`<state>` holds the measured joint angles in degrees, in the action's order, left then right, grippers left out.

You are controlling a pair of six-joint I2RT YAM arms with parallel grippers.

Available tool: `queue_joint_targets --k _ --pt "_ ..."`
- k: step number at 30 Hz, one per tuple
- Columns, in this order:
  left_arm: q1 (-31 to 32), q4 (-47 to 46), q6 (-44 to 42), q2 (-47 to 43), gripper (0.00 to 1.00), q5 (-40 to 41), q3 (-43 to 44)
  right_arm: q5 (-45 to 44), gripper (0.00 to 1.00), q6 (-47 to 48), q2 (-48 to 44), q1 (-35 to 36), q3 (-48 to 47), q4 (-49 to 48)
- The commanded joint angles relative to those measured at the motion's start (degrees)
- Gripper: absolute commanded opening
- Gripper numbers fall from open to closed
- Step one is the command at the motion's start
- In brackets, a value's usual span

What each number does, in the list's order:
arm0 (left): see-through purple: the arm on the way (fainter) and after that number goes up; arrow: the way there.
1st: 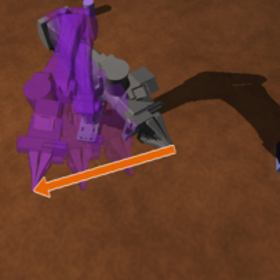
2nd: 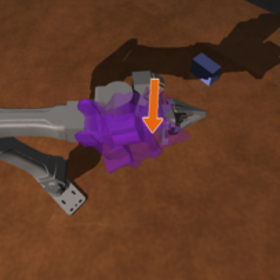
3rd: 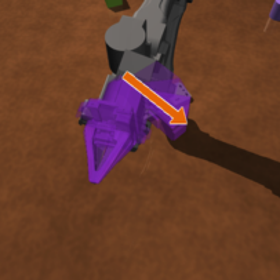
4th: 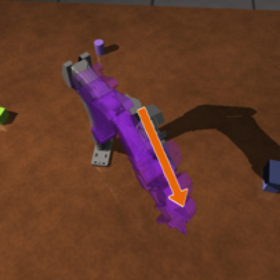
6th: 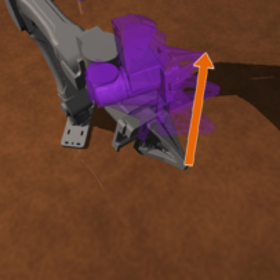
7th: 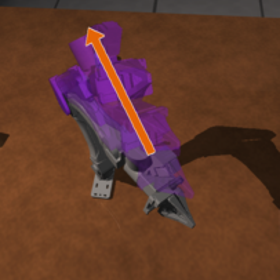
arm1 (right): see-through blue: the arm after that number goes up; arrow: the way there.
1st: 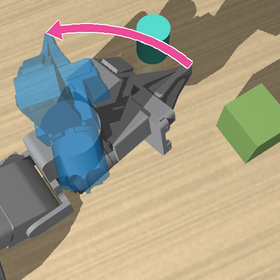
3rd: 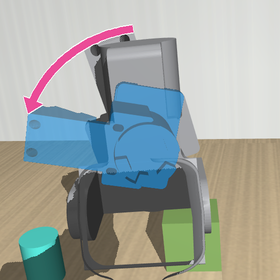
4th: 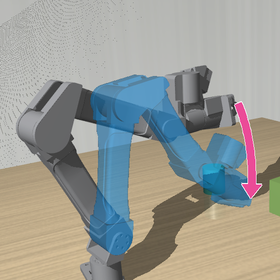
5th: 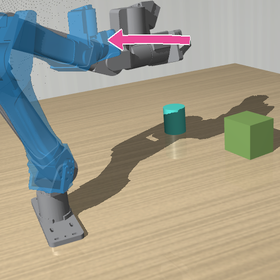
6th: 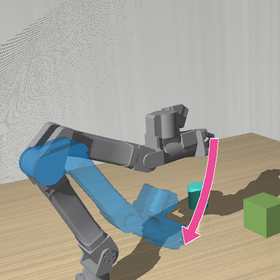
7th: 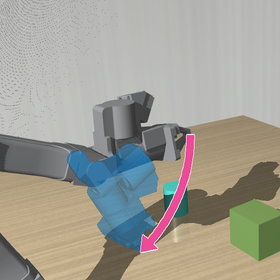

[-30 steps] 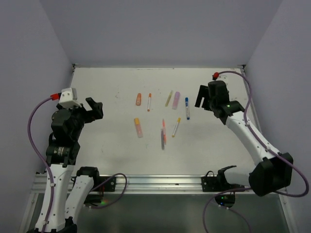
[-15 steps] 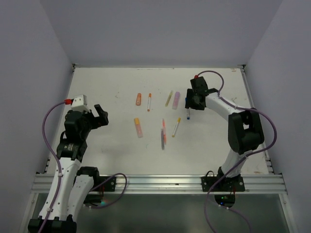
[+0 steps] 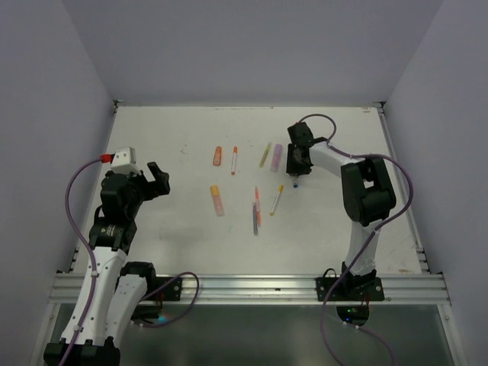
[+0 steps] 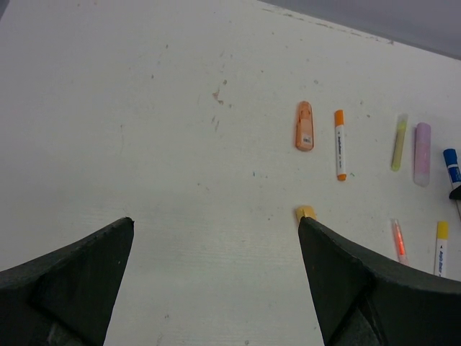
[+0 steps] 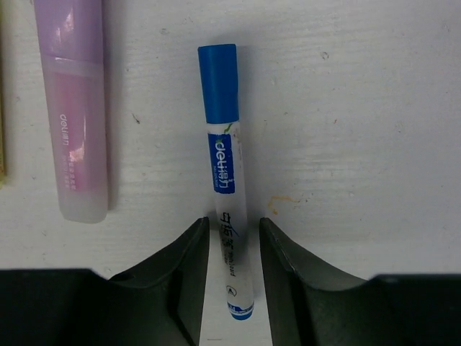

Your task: Open the pen caps

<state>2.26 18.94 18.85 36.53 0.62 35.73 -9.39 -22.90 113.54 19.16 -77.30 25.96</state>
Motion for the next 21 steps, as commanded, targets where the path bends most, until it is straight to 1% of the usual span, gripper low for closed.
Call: queue_joint_targets --k 1,4,5,7,8,9,11,12,13,14,17,18,20,21 --pt "-0.50 -3.03 -0.92 -0.23 1.00 -0.27 -0.30 -2.56 0.37 0.31 0.90 0.27 -2.16 0.59" --pt "-0.50 -3.38 -0.92 -0.06 1.00 -2.29 -0.39 -3.62 0.22 0.22 0.55 0.18 -1.28 0.59" --pt "-0.50 -3.38 -0.83 -0.06 1.00 -2.73 -0.48 -4.06 0.11 0.13 0.29 0.18 -0.76 0.67" --pt "-0.50 -3.99 -0.14 0.29 1.00 -5.26 -0.48 -4.15 0.01 0.04 -1.82 0.27 0.56 0.59" --pt "-0.50 -4.26 0.48 0.47 1.00 -6.15 -0.31 -3.97 0.00 -0.04 -2.87 0.18 1.18 0.24" --pt "-0.50 -4.26 1.18 0.82 1.00 -7.29 0.30 -3.54 0.00 0.22 -6.01 0.35 1.88 -0.81" --pt "-0.50 -4.26 3.29 2.13 1.00 -11.33 1.45 -3.01 0.00 0.83 -9.80 0.79 4.43 -2.91" --pt "-0.50 -4.26 4.17 3.27 1.00 -12.91 3.02 -2.13 0.00 1.18 -13.74 1.84 5.48 -3.97" --pt "-0.50 -4.52 5.83 3.89 1.00 -16.23 3.82 -1.60 0.00 1.53 -16.13 2.46 7.49 -4.94" --pt "-0.33 -4.70 6.80 4.33 1.00 -17.83 4.61 -1.08 0.00 1.89 -18.24 3.33 8.47 -5.91" --pt "-0.42 -6.98 11.19 6.27 1.00 -23.72 7.42 1.47 0.00 2.59 -25.89 7.99 12.34 -11.60" --pt "-0.42 -9.34 13.82 6.88 1.00 -26.17 7.86 2.09 0.00 2.51 -27.91 10.61 13.22 -12.85" --pt "0.54 -12.42 16.64 7.41 0.99 -27.43 7.87 4.54 0.00 1.54 -32.22 13.17 15.76 -16.44" --pt "1.33 -15.39 18.57 7.59 0.97 -26.21 7.78 5.60 0.00 1.19 -33.37 15.71 17.34 -17.68"
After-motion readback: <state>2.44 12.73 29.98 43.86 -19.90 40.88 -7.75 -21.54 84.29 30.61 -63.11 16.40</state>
